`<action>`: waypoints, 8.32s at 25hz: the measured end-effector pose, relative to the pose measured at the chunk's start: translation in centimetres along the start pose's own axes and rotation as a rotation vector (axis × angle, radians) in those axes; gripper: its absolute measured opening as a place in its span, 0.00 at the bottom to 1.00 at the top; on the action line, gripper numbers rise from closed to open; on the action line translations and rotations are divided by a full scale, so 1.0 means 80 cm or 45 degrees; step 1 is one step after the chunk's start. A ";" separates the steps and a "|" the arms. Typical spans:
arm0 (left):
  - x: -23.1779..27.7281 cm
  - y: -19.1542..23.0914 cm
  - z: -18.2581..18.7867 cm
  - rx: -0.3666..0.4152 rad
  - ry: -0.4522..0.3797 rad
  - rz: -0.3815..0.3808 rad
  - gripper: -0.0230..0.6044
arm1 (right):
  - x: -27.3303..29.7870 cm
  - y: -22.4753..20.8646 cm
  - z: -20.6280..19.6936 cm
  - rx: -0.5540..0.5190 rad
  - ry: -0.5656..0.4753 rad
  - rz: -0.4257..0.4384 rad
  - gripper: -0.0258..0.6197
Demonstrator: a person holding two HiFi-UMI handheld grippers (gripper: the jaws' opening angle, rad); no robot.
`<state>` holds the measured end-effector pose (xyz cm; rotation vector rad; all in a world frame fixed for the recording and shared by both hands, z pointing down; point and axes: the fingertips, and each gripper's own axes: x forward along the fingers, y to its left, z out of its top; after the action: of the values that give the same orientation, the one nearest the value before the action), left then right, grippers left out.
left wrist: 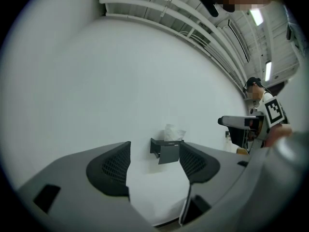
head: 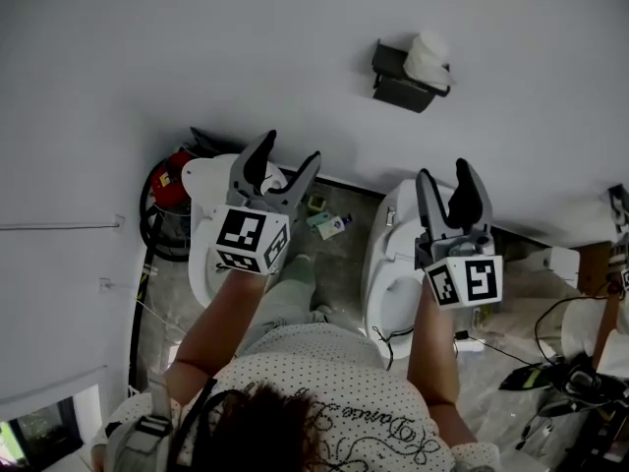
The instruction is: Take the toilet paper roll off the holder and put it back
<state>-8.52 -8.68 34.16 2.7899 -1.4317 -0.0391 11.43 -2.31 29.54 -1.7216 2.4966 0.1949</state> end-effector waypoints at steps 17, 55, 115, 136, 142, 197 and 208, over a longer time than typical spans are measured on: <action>0.143 0.071 -0.003 -0.016 0.018 -0.047 0.52 | 0.124 -0.082 -0.013 -0.036 0.017 -0.101 0.45; 0.254 0.073 0.001 0.034 0.000 0.022 0.52 | 0.232 -0.168 -0.044 -0.036 0.047 0.066 0.46; 0.237 0.102 0.010 0.062 -0.016 0.124 0.53 | 0.219 -0.177 0.007 -0.150 0.006 0.028 0.42; 0.212 0.088 0.014 0.052 -0.041 0.109 0.56 | 0.154 -0.139 -0.012 -0.068 0.076 0.064 0.42; 0.213 0.089 0.007 0.054 -0.034 0.107 0.56 | 0.152 -0.139 -0.028 -0.047 0.101 0.057 0.42; 0.230 0.120 0.005 0.077 -0.003 0.203 0.56 | 0.280 -0.191 -0.069 -0.102 0.113 0.100 0.42; 0.228 0.120 0.005 0.072 -0.001 0.198 0.55 | 0.281 -0.189 -0.088 -0.123 0.163 0.099 0.45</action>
<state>-5.68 -29.10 33.56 2.7118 -1.6701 0.0007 17.48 -29.52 32.24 -1.7257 2.6905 0.2223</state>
